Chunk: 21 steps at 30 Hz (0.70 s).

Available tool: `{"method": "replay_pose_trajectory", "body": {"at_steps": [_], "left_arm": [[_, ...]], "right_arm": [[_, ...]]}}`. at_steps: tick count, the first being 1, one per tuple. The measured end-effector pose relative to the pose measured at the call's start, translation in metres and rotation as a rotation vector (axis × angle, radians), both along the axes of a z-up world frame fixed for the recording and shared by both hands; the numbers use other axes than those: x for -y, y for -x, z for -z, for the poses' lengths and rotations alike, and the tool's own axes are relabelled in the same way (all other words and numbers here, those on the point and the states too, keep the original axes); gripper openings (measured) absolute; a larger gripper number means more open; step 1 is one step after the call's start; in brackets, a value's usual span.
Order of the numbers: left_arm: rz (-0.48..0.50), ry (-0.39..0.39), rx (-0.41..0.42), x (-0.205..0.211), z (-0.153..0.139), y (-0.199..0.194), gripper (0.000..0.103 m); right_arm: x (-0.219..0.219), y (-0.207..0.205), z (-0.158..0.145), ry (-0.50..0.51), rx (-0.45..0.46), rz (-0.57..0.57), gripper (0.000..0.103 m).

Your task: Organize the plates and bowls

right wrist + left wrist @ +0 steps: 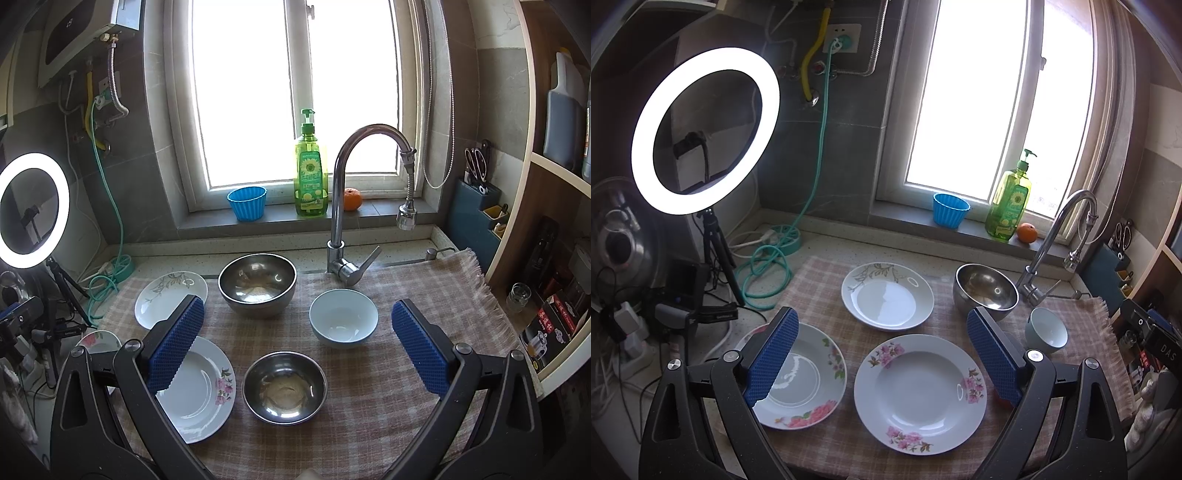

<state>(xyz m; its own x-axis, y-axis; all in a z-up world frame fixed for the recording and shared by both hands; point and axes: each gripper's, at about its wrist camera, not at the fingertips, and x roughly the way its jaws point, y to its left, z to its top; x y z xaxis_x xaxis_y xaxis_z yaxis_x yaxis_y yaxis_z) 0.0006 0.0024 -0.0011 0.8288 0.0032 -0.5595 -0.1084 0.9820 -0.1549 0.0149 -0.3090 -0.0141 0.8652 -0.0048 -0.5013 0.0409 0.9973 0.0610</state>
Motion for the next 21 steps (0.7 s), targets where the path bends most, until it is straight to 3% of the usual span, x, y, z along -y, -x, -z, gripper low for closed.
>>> {"method": "replay_pose_trajectory", "body": {"at_steps": [21], "left_arm": [[0.006, 0.006, -0.011, 0.0087, 0.0062, -0.0039, 0.093]], "right_arm": [[-0.0005, -0.0032, 0.0020, 0.001, -0.009, 0.000, 0.103]]}}
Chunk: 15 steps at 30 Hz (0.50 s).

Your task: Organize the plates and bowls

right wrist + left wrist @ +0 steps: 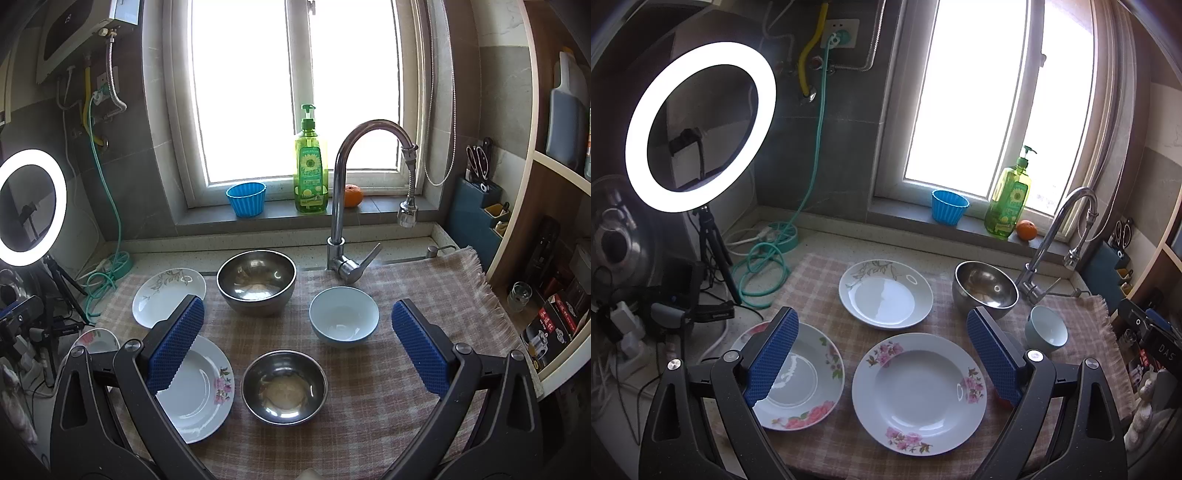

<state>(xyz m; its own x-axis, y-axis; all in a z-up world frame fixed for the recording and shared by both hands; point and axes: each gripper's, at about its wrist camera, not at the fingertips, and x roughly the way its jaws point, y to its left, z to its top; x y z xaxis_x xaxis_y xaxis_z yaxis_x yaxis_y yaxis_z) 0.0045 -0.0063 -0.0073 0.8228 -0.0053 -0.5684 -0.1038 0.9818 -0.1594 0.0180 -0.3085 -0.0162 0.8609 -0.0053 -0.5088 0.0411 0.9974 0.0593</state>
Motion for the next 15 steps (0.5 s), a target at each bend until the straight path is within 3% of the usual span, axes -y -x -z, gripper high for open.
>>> {"method": "replay_pose_trajectory", "body": {"at_steps": [9, 15], "left_arm": [[0.008, 0.005, -0.035, -0.005, 0.005, -0.004, 0.093], [0.017, -0.007, -0.065, -0.017, 0.021, -0.013, 0.093]], "right_arm": [[-0.004, -0.001, 0.006, 0.000, -0.018, -0.002, 0.103], [-0.005, -0.010, 0.032, 0.005, -0.075, -0.030, 0.103]]}}
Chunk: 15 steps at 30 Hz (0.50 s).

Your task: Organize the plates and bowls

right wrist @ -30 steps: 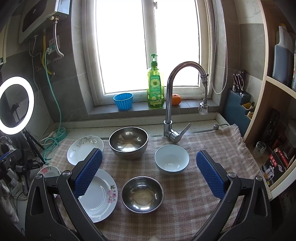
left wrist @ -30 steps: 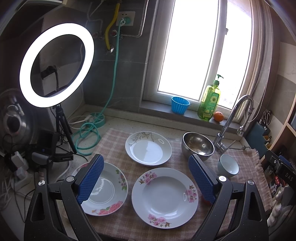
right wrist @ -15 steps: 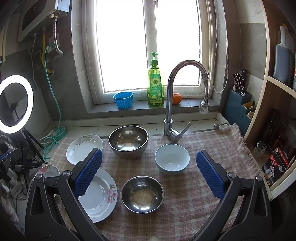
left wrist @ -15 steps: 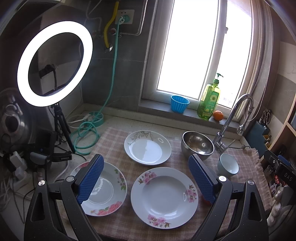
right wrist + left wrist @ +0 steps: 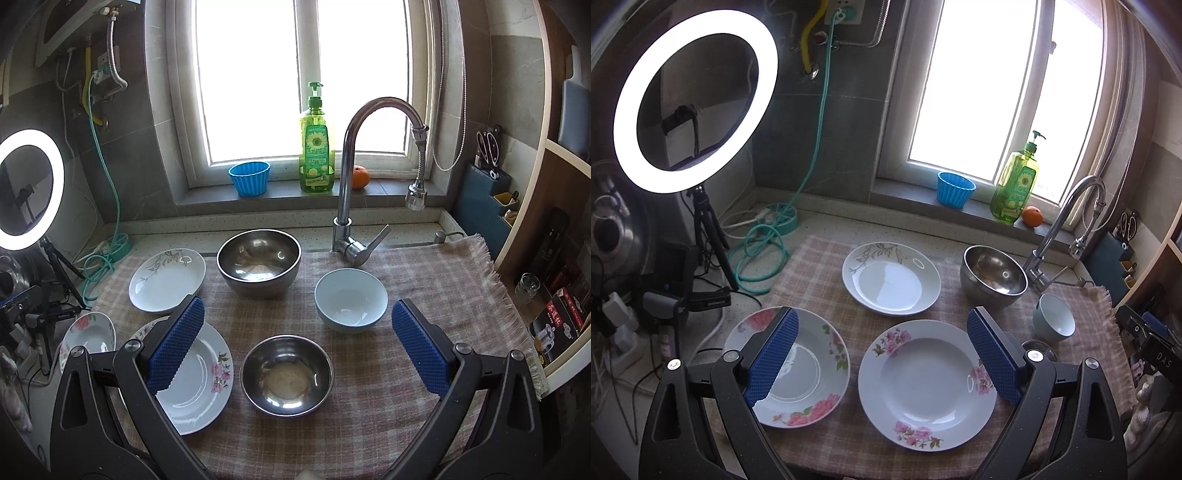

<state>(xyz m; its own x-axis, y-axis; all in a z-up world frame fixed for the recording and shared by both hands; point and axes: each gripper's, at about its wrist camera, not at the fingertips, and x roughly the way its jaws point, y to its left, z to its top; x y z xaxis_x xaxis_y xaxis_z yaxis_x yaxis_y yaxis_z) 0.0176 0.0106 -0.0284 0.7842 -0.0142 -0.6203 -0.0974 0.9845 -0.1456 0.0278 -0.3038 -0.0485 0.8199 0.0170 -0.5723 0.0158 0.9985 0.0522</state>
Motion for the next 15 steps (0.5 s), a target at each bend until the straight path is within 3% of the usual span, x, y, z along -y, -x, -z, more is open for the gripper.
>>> {"method": "replay_pose_trajectory", "body": {"at_steps": [7, 15], "left_arm": [[0.016, -0.009, -0.144, -0.017, 0.025, -0.013, 0.090], [0.088, 0.042, -0.258, -0.029, 0.062, -0.043, 0.063]], "right_arm": [[0.002, -0.001, 0.033, -0.030, -0.111, -0.070, 0.103], [-0.002, -0.006, 0.076, -0.120, -0.292, -0.181, 0.076]]}}
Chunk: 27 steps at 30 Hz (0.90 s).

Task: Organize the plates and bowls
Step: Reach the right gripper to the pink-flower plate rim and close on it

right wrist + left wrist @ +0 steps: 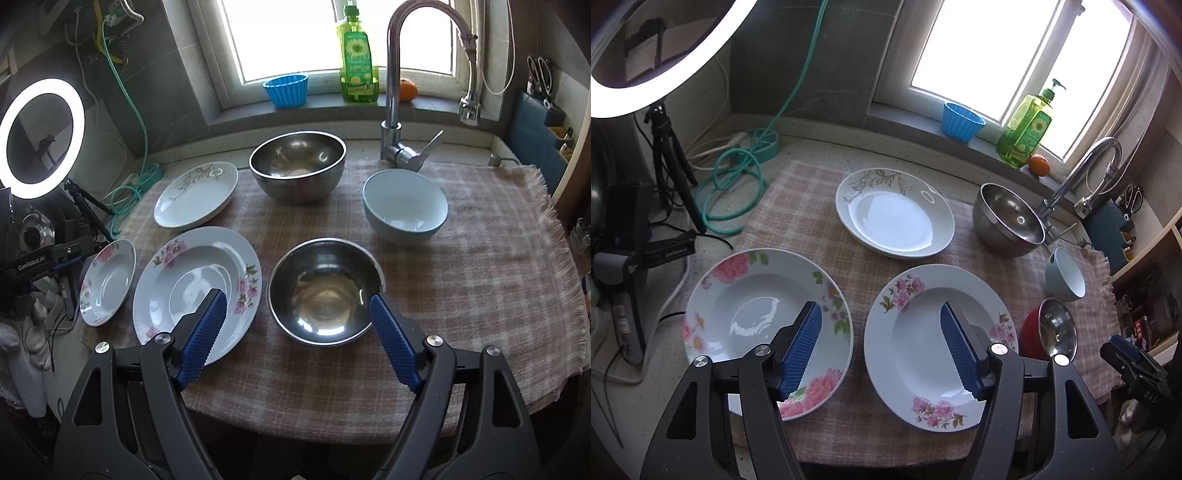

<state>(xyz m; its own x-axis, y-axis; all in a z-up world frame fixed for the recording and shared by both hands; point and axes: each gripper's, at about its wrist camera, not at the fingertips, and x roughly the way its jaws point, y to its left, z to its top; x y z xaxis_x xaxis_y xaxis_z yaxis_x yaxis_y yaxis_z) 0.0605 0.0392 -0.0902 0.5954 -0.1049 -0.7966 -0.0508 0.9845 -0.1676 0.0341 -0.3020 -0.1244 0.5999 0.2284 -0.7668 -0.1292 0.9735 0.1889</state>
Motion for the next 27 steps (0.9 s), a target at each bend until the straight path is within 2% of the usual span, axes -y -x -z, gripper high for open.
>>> {"method": "replay_pose_trajectory", "body": {"at_steps": [2, 4, 6, 7, 12, 15, 19, 27], "left_arm": [[0.022, 0.016, -0.030, 0.000, 0.008, -0.007, 0.058], [0.054, 0.054, -0.067, 0.003, 0.017, -0.013, 0.051], [0.086, 0.063, -0.095, 0.005, 0.023, -0.020, 0.046], [0.102, 0.096, -0.112, 0.008, 0.026, -0.023, 0.043], [0.152, 0.174, -0.175, 0.010, 0.041, -0.042, 0.040], [0.169, 0.169, -0.202, 0.007, 0.049, -0.054, 0.036], [0.192, 0.196, -0.241, 0.005, 0.060, -0.070, 0.031], [0.225, 0.211, -0.300, 0.004, 0.078, -0.091, 0.030]], "right_arm": [[-0.004, -0.001, 0.013, -0.034, -0.055, -0.029, 0.062], [-0.007, -0.003, 0.024, -0.068, -0.110, -0.056, 0.054], [-0.011, -0.003, 0.033, -0.092, -0.149, -0.070, 0.051], [-0.012, -0.003, 0.038, -0.108, -0.168, -0.079, 0.048], [-0.020, -0.007, 0.060, -0.212, -0.264, -0.111, 0.045], [-0.027, -0.011, 0.076, -0.243, -0.303, -0.111, 0.033], [-0.027, -0.017, 0.094, -0.328, -0.355, -0.073, 0.032], [-0.032, -0.023, 0.102, -0.364, -0.366, -0.031, 0.031]]}}
